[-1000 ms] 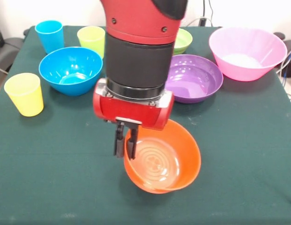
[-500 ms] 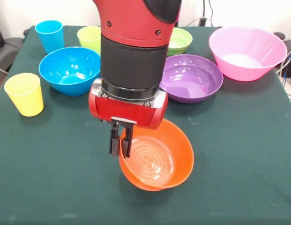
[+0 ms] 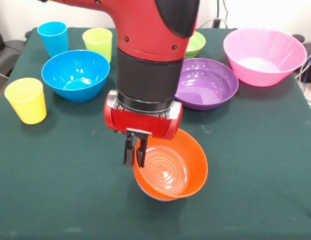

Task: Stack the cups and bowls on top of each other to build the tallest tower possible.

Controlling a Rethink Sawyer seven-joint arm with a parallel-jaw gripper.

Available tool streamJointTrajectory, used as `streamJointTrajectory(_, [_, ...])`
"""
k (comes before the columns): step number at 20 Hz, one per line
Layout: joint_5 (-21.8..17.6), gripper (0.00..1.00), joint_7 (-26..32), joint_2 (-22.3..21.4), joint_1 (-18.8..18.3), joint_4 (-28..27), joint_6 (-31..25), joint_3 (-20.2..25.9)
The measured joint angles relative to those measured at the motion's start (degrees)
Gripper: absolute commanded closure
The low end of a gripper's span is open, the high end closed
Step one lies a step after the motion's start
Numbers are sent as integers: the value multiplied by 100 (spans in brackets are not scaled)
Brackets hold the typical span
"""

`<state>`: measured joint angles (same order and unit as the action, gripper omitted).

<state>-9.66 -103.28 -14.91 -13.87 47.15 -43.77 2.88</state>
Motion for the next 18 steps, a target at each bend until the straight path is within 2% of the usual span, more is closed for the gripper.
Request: streamJointTrajectory(18, [-191, 100, 0, 9, -22, 236, 151, 259])
